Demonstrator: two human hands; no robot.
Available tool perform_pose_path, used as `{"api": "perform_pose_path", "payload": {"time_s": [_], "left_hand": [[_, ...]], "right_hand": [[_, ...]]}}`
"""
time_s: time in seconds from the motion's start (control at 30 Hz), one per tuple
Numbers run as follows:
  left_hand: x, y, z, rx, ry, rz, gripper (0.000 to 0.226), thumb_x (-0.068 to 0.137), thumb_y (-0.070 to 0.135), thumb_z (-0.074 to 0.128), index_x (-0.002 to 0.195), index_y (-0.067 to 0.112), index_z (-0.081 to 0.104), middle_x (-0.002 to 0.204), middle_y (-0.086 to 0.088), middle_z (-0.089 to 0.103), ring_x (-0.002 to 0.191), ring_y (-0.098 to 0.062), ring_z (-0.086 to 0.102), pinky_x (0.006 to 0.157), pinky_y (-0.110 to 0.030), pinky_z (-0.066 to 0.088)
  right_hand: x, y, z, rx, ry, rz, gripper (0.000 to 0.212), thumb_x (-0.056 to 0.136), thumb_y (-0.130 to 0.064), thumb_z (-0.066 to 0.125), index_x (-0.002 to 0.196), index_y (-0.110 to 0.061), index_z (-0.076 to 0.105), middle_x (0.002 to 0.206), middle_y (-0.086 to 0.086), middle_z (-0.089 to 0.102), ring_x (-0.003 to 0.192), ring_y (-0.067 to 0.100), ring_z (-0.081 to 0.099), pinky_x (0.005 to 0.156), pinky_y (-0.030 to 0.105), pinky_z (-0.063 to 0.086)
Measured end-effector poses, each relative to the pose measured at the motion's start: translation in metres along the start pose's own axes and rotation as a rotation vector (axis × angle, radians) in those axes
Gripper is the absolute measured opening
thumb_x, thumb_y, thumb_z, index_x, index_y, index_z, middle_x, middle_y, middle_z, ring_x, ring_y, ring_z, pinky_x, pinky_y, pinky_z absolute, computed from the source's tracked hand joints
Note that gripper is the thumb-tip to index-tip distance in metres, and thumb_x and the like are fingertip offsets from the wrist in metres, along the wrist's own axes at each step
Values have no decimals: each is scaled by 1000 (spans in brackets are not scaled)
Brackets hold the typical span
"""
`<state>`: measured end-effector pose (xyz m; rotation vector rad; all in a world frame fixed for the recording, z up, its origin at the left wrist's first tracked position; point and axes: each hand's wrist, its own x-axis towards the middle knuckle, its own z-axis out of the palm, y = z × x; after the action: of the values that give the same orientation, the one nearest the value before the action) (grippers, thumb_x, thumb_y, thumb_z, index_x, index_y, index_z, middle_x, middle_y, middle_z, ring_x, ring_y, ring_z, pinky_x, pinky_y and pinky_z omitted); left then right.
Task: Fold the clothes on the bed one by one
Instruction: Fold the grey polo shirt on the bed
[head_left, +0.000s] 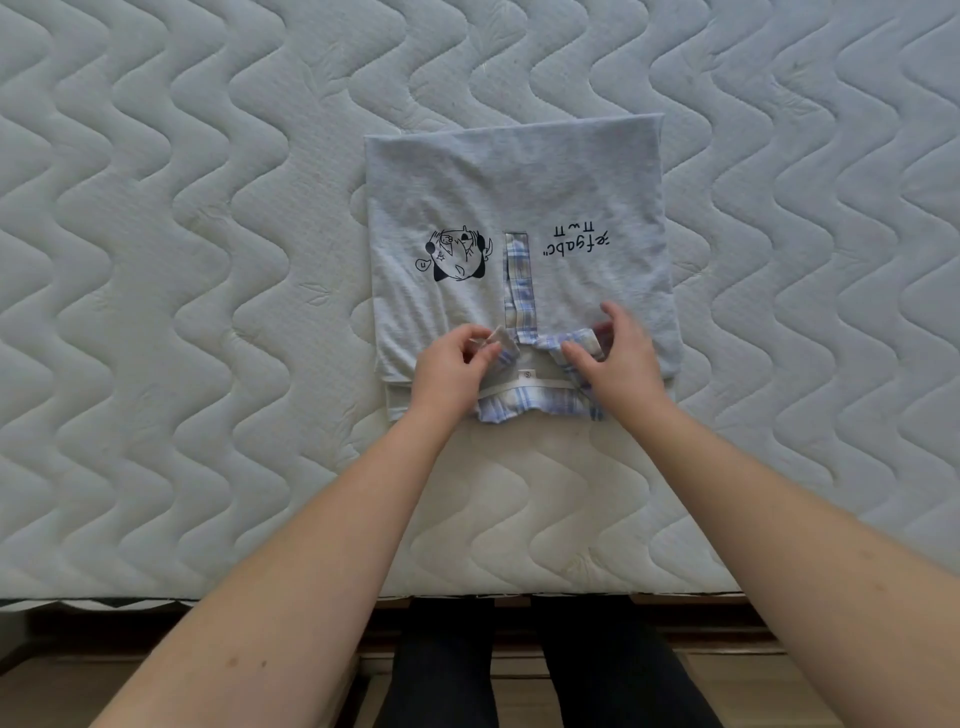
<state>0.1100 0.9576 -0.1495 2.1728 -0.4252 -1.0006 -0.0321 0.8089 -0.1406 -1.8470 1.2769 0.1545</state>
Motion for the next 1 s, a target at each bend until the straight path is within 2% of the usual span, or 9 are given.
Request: {"api": "perform_pose_path", "payload": {"time_s": [0.17, 0.23, 0.33, 0.53, 0.6, 0.7, 0.8, 0.9, 1.0], "left_hand": [[25, 4, -1, 40, 25, -94, 17, 92, 37, 66, 81, 25, 61, 73, 13, 61, 63, -2, 55, 52, -14, 38], [31, 5, 1, 67, 52, -100, 18, 93, 37, 63, 79, 27, 58, 76, 13, 60, 69, -5, 56, 57, -17, 38], [34, 6, 5, 116, 23, -92, 14, 93, 37, 63, 87, 24, 60, 80, 12, 62, 75, -7, 58, 64, -23, 47], [27, 9, 0, 64, -82, -32, 17, 93, 37, 63, 78, 34, 56, 67, 12, 57, 49, 7, 49, 44, -9, 34], [23, 5, -2, 86, -47, -7, 15, 95, 39, 60, 83, 32, 57, 72, 13, 59, 60, 4, 53, 53, -17, 40], [16, -2, -7, 171, 71, 31, 14, 95, 40, 60, 97, 26, 59, 80, 15, 59, 77, -9, 58, 71, -31, 50], [6, -4, -11, 160, 122, 23, 33, 89, 47, 65, 110, 23, 58, 92, 7, 60, 83, -13, 57, 75, -32, 51], [-9, -8, -20, 89, 176, 1, 42, 85, 55, 67, 110, 24, 56, 99, 2, 60, 87, -15, 58, 74, -26, 48], [-24, -13, -32, 55, 207, 24, 34, 83, 51, 71, 100, 24, 58, 93, 2, 62, 79, -14, 60, 71, -27, 52]], "right_hand": [[10, 7, -3, 34, -166, 53, 29, 85, -30, 75, 108, -16, 65, 103, -2, 67, 96, 17, 63, 76, 26, 47], [12, 4, -2, 161, -205, 84, 23, 86, -22, 75, 105, -18, 63, 99, 1, 69, 81, 13, 65, 62, 19, 50], [14, -1, -1, 237, -165, 93, 29, 87, -18, 73, 112, -25, 59, 80, -4, 63, 62, 4, 58, 43, 9, 40], [19, -6, 2, 355, -205, 88, 47, 93, -19, 65, 137, -25, 49, 81, -6, 67, 74, 1, 65, 69, 17, 49], [22, -8, 3, 259, -210, 30, 47, 95, -15, 62, 139, -23, 48, 93, -7, 69, 88, 1, 65, 81, 16, 49], [28, -10, 5, -133, -75, -117, 54, 93, -12, 61, 143, -24, 42, 133, 5, 56, 120, 21, 53, 100, 32, 41], [24, -14, 9, -424, 69, -182, 69, 87, -16, 67, 148, -23, 34, 135, 9, 45, 120, 28, 43, 103, 41, 31], [13, -17, 17, -364, 177, -247, 56, 90, -23, 65, 142, -22, 43, 128, 7, 49, 115, 26, 45, 97, 38, 31], [2, -21, 29, -191, 40, -336, 37, 92, -28, 65, 126, -15, 62, 116, 9, 57, 109, 28, 52, 92, 33, 36]]}}
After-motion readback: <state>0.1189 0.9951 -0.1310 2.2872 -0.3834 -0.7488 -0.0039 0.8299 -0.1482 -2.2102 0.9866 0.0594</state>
